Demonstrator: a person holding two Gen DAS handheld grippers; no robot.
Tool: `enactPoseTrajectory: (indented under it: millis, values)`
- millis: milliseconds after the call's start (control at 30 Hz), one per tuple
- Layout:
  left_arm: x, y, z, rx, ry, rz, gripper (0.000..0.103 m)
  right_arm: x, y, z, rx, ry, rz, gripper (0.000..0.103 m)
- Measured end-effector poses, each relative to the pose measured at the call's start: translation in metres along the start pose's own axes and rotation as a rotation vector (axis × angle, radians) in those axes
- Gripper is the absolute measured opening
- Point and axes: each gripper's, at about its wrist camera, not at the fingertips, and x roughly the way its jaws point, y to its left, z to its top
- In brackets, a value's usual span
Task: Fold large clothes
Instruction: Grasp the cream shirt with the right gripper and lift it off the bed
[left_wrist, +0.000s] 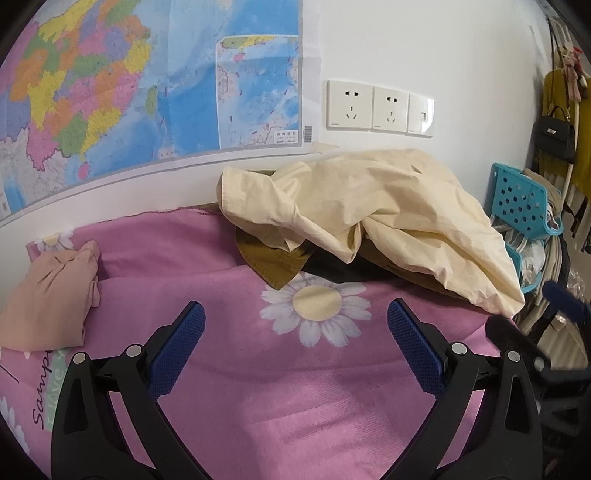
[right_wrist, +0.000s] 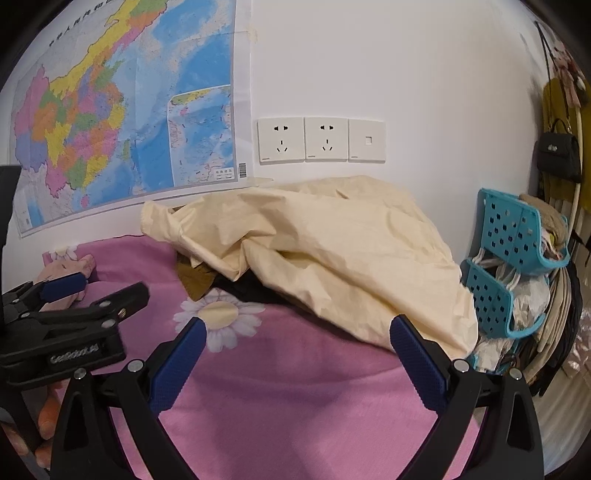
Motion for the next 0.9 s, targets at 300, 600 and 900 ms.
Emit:
enactPoseTrajectory:
  millis: [300, 600, 900]
  values:
    - [0.034, 0.032, 0.010, -0.040, 0.025, 0.079, 0.098, 0.075, 0.000, 0.050, -0.171, 0.022, -0.061, 0.097]
    - [0.063, 0.063, 0.018, -0.048, 0.050, 0.161, 0.098, 0.173, 0.048, 0.074, -0.481, 0.103, -0.030, 0.097]
    - [0.084, 0.094, 0.023, -0.046, 0.043, 0.202, 0.098, 0.149, 0.023, 0.127, -0.413, 0.065, 0.070, 0.006]
